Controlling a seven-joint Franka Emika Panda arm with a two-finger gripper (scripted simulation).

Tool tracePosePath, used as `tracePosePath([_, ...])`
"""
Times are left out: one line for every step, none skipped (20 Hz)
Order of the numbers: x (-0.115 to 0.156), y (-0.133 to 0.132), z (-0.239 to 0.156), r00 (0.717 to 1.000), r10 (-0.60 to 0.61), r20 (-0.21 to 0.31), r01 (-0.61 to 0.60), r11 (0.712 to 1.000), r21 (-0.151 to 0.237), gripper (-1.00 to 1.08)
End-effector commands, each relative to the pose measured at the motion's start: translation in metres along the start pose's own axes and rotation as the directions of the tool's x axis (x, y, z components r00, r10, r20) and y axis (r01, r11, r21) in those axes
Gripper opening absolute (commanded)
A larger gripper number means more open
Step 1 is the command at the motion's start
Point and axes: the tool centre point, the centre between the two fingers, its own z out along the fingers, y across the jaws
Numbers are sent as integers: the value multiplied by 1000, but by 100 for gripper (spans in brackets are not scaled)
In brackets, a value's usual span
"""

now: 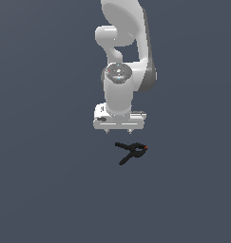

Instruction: Pick up the object and move it to a goal position.

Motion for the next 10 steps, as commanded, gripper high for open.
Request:
tracePosePath([0, 0, 0, 1000, 0, 0, 0, 1000, 0, 100])
tracePosePath([0, 0, 0, 1000, -1, 0, 1, 1000, 0, 100])
tracePosePath([0, -1, 0, 1000, -3, 1, 3, 1000, 0, 100])
tracePosePath([0, -1, 1, 1000, -7, 3, 7, 1000, 1, 100])
tracePosePath([0, -2, 2, 1000, -12, 5, 12, 1000, 1, 100])
tracePosePath([0, -3, 3, 1000, -18, 7, 18, 1000, 2, 100])
tracePosePath([-1, -5, 4, 1000, -26, 10, 26, 1000, 3, 100])
tracePosePath([-1, -6, 5, 999, -34, 12, 34, 999, 4, 100])
tracePosePath([-1, -7, 5, 999, -42, 15, 42, 999, 5, 100])
tracePosePath([-1, -8, 6, 999, -47, 16, 47, 999, 6, 100])
